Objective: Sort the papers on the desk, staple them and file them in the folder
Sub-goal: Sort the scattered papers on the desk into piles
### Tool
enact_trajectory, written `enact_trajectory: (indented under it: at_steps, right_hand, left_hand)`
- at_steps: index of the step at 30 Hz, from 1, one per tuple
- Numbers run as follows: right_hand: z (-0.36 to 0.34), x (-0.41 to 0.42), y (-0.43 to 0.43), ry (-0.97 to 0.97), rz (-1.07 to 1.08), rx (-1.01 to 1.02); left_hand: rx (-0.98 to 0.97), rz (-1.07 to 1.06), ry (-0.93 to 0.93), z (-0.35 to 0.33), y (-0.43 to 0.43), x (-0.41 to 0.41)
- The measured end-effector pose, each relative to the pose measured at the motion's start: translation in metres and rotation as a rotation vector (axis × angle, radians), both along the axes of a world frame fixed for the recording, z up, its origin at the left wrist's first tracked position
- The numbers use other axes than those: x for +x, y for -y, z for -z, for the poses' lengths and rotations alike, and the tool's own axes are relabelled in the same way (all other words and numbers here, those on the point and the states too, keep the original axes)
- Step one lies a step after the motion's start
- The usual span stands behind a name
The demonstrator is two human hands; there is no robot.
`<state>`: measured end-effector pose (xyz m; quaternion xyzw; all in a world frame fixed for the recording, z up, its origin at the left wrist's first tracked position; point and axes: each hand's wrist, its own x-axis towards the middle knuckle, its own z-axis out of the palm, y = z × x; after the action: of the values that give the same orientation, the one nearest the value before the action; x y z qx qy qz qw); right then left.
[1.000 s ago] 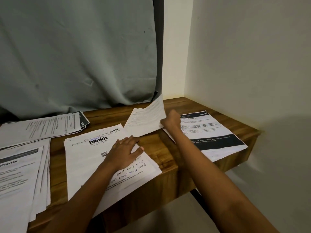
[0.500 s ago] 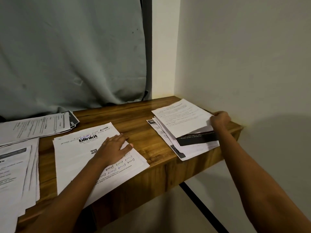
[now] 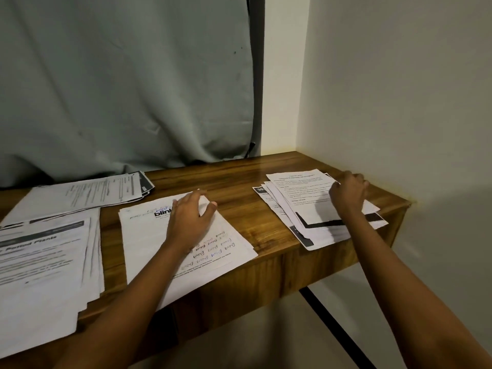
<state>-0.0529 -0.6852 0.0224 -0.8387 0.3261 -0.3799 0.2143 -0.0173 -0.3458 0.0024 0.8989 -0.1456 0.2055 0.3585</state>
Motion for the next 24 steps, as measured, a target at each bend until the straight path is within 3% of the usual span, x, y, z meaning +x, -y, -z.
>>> enact_trajectory:
  at_steps: [3, 7, 11, 14, 20, 24]
  right_hand:
    - [-0.018, 0.002, -0.066, -0.035, -0.436, 0.099]
    - [-0.019, 0.003, -0.153, -0.414, -0.717, 0.196]
    - [-0.011, 0.004, -0.201, -0.594, -0.678, 0.081]
    - [-0.012, 0.003, -0.224, -0.624, -0.679, 0.128]
    - [-0.015, 0.007, -0.248, -0.621, -0.666, 0.183]
    - [-0.015, 0.010, -0.251, -0.670, -0.634, 0.183]
  left_hand:
    - [0.019, -0.237, -0.099, -0.012, -0.024, 0.003]
    - [-0.026, -0.388, -0.531, -0.023, -0.058, -0.001]
    - [-0.025, -0.332, -0.639, -0.021, -0.079, -0.012]
    - [0.032, -0.324, -0.700, -0.006, -0.085, -0.011]
    - [-0.020, -0.334, -0.624, 0.002, -0.077, -0.018]
    - [-0.221, -0.355, -0.570, 0.003, -0.084, -0.007]
